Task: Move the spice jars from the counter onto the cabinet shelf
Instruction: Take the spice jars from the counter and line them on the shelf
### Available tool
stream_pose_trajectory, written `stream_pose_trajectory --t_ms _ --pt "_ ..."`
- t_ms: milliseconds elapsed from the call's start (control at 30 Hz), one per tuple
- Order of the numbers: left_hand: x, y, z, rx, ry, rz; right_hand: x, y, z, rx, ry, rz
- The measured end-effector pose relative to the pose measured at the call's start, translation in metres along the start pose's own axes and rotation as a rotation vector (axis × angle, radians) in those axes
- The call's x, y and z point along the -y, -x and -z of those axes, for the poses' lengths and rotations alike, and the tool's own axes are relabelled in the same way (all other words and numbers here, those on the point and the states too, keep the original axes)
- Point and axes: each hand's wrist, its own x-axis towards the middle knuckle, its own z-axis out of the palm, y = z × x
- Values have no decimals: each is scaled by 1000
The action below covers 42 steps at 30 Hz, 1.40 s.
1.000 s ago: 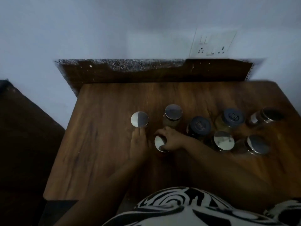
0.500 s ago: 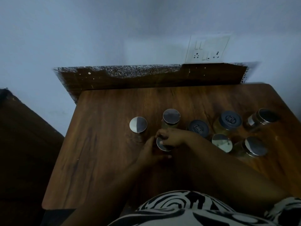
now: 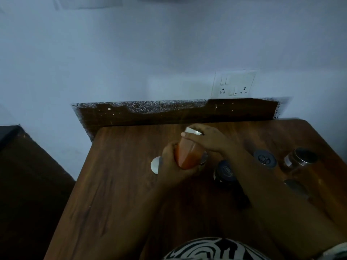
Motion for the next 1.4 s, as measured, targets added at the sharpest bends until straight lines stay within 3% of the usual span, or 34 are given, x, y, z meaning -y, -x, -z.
stream_pose_trajectory --t_ms 100,267,333,400,467,500,567,633,700,733,800,867,900,1000,1033,1100,1200,1267,1400 --pt "-15 -3 5 -95 -32 -16 9 0 4 -107 -115 31" --pt "-25 -7 3 -245 -256 -324 17 -5 0 -305 -221 -89" --pt "-23 -9 -1 -197 55 -154 18 -5 4 -356 -235 -49" --pt "-22 -18 1 -120 648 184 19 -4 11 -406 -290 -9" --pt "-15 -29 8 117 1088 492 21 -3 14 -417 -383 6" --pt "-14 -32 9 228 1151 561 22 -3 15 -408 -417 14" --pt "-16 -32 5 232 1086 486 22 -6 14 -391 -436 12" --pt "-17 -32 0 33 719 219 20 -10 14 -376 -470 -42" --pt "-13 -30 -6 -9 579 71 18 -13 16 -387 -503 -84" --pt "-11 -32 -4 28 714 101 18 -14 18 -399 -507 -75" --pt "-15 -38 6 203 1147 337 20 -16 23 -383 -533 -14" --pt "-14 -43 9 339 1323 511 24 -17 25 -342 -615 41" --pt "-16 -44 7 313 1232 472 26 -18 25 -331 -663 47" --pt "-17 -47 -3 28 701 120 30 -19 26 -336 -761 23" --pt "-15 -48 -5 30 606 58 32 -19 28 -337 -775 16" --pt "-18 -52 2 112 740 126 34 -18 35 -350 -779 -18" --pt "-29 -62 16 466 1262 398 34 -17 52 -249 -816 -23" --pt "-35 -64 15 504 1195 399 35 -16 64 -173 -833 28" --pt "-48 -65 8 381 1132 322 37 -18 75 -120 -915 36"
